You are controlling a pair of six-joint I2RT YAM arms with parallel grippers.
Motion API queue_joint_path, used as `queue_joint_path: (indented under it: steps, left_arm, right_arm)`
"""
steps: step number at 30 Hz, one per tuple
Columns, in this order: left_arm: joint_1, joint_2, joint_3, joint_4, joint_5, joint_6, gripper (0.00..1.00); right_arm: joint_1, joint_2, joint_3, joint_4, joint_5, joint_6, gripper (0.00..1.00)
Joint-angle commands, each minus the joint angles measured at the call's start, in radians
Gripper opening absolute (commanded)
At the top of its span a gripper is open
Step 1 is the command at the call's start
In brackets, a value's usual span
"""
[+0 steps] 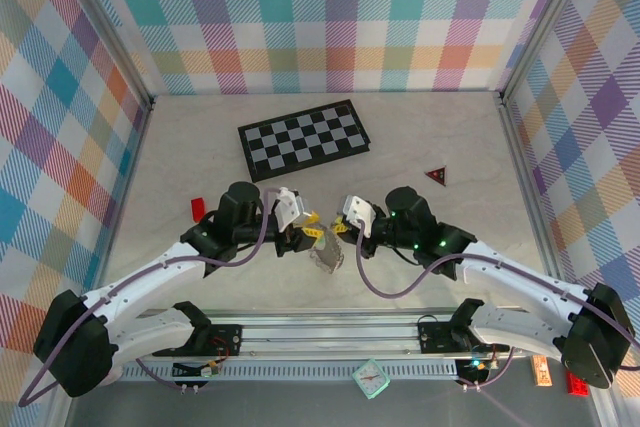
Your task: Put the keys on the keyring
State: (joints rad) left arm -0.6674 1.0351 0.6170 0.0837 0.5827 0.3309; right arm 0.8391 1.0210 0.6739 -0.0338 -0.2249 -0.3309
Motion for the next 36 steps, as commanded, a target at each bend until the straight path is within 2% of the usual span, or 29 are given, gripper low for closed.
queue_joint_path:
  steps: [1, 4, 5, 9, 13, 16, 20, 23, 26, 30, 36]
  left_arm:
    - [-0.008, -0.061, -0.030, 0.062, -0.099, -0.050, 0.46]
    - [-0.007, -0.129, -0.072, 0.110, -0.236, -0.106, 0.56]
    - [-0.008, -0.152, -0.083, 0.118, -0.293, -0.124, 0.56]
    - [-0.006, -0.275, -0.128, 0.106, -0.622, -0.188, 0.64]
    - [0.004, -0.399, -0.148, 0.042, -0.917, -0.214, 0.72]
    - [0.024, -0.465, -0.146, -0.028, -1.044, -0.217, 0.75]
    - [0.060, -0.516, -0.146, -0.086, -1.113, -0.236, 0.77]
    - [0.088, -0.526, -0.142, -0.126, -1.117, -0.255, 0.79]
    - [0.111, -0.522, -0.149, -0.131, -1.121, -0.272, 0.80]
    - [0.136, -0.497, -0.175, -0.085, -1.141, -0.297, 0.84]
    - [0.159, -0.400, -0.197, 0.004, -1.184, -0.304, 0.96]
  right_arm:
    - [-0.001, -0.002, 0.070, -0.047, 0.010, -0.042, 0.00]
    - [-0.002, 0.033, 0.107, -0.064, -0.005, -0.051, 0.00]
    - [-0.002, 0.046, 0.119, -0.065, -0.018, -0.051, 0.00]
    - [0.012, 0.111, 0.174, -0.024, -0.079, -0.026, 0.00]
    - [0.072, 0.214, 0.229, 0.088, -0.129, 0.007, 0.00]
    - [0.120, 0.324, 0.287, 0.198, -0.153, 0.045, 0.00]
    - [0.127, 0.450, 0.320, 0.406, -0.182, 0.139, 0.00]
    - [0.119, 0.512, 0.332, 0.402, -0.163, 0.125, 0.00]
    - [0.071, 0.549, 0.320, 0.317, -0.161, 0.098, 0.00]
    - [0.031, 0.562, 0.293, 0.129, -0.084, -0.051, 0.00]
    - [-0.004, 0.565, 0.290, -0.149, 0.047, -0.224, 0.00]
